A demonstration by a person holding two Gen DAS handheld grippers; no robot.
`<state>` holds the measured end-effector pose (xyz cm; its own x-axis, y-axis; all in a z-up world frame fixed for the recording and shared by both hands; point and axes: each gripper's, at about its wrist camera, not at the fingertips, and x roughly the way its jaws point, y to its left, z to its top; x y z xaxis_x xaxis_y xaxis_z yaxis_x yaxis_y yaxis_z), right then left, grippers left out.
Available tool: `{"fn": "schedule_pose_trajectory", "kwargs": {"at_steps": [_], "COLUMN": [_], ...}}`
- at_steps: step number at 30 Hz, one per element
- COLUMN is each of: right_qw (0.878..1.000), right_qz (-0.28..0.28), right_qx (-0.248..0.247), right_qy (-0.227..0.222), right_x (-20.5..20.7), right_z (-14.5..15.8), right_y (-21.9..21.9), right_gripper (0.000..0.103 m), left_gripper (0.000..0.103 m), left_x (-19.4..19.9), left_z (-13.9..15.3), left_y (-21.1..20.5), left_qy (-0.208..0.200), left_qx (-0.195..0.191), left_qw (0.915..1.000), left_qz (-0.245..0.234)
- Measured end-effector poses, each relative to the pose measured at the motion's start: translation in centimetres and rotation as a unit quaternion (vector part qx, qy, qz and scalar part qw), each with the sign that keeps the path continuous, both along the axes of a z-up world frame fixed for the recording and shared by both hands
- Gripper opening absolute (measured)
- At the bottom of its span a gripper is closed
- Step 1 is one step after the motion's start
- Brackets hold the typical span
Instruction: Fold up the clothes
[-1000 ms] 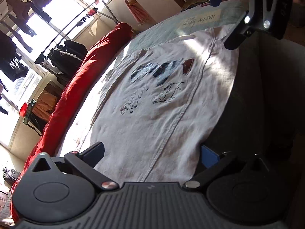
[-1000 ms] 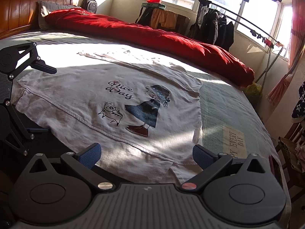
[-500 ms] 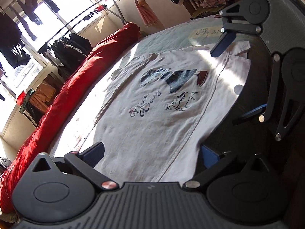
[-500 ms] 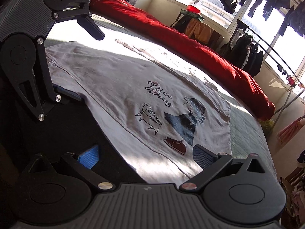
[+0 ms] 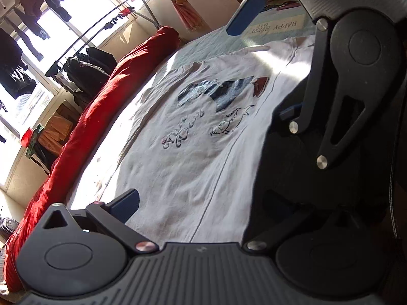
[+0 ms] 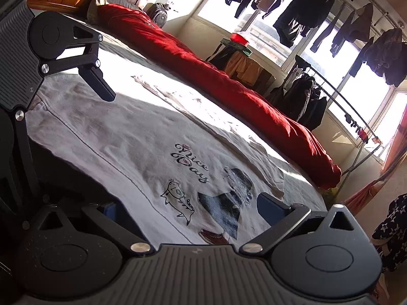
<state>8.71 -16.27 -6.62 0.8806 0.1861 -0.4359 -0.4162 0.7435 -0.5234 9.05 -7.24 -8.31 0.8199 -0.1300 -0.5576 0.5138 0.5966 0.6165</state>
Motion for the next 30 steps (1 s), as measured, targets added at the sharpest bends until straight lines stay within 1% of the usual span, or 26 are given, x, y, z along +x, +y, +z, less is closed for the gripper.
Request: {"fn": "schedule_pose_trajectory", "kwargs": {"at_steps": [2, 6, 8, 10, 12, 17, 20, 22, 24, 27, 30], "right_qw": [1.0, 1.0, 0.999, 0.997, 0.995, 0.993, 0.994, 0.995, 0.996, 0.994, 0.992], "right_qz": [0.002, 0.012, 0.009, -0.008, -0.014, -0.043, -0.055, -0.06, -0.039, 0.001, 0.004], "right_qx": [-0.004, -0.021, -0.039, -0.074, -0.089, -0.1, -0.086, -0.075, -0.073, -0.096, -0.115], "right_qy": [-0.005, -0.004, -0.007, -0.012, -0.03, -0.037, -0.034, -0.035, -0.04, -0.05, -0.057], "right_x": [-0.2, -0.2, -0.1, 0.2, 0.1, 0.5, 1.0, 1.2, 0.6, 0.0, 0.2], "right_z": [0.2, -0.9, -2.1, -3.4, -3.8, -3.9, -3.6, -3.3, -3.3, -3.7, -4.2], "right_y": [0.0, -0.2, -0.5, -0.8, -1.6, -4.0, -4.5, -4.0, -3.0, -1.0, -0.8], "right_gripper": [0.103, 0.103, 0.103, 0.103, 0.103, 0.103, 0.103, 0.103, 0.103, 0.103, 0.103], "left_gripper": [0.102, 0.103, 0.103, 0.103, 0.103, 0.103, 0.103, 0.103, 0.103, 0.103, 0.103], "left_x": [0.1, -0.3, -0.5, -0.5, -0.6, -0.8, -0.6, -0.4, -0.3, -0.1, -0.2], "left_z": [-0.1, -0.1, 0.0, 0.0, -0.1, -0.2, -0.1, 0.0, -0.1, -0.4, -0.6], "left_y": [-0.1, 0.3, 1.0, 1.8, 2.9, 4.3, 4.3, 3.7, 2.9, 2.3, 2.9], "left_qy": [-0.017, -0.049, -0.053, -0.053, -0.052, -0.052, -0.053, -0.057, -0.06, -0.062, -0.069], "left_qx": [0.008, 0.029, 0.037, 0.04, 0.042, 0.041, 0.039, 0.038, 0.036, 0.042, 0.052], "left_qw": [0.9998, 0.9982, 0.9976, 0.9972, 0.9967, 0.9956, 0.995, 0.9952, 0.9959, 0.996, 0.9952], "left_qz": [0.008, 0.018, 0.024, 0.035, 0.047, 0.066, 0.075, 0.07, 0.057, 0.048, 0.046]}}
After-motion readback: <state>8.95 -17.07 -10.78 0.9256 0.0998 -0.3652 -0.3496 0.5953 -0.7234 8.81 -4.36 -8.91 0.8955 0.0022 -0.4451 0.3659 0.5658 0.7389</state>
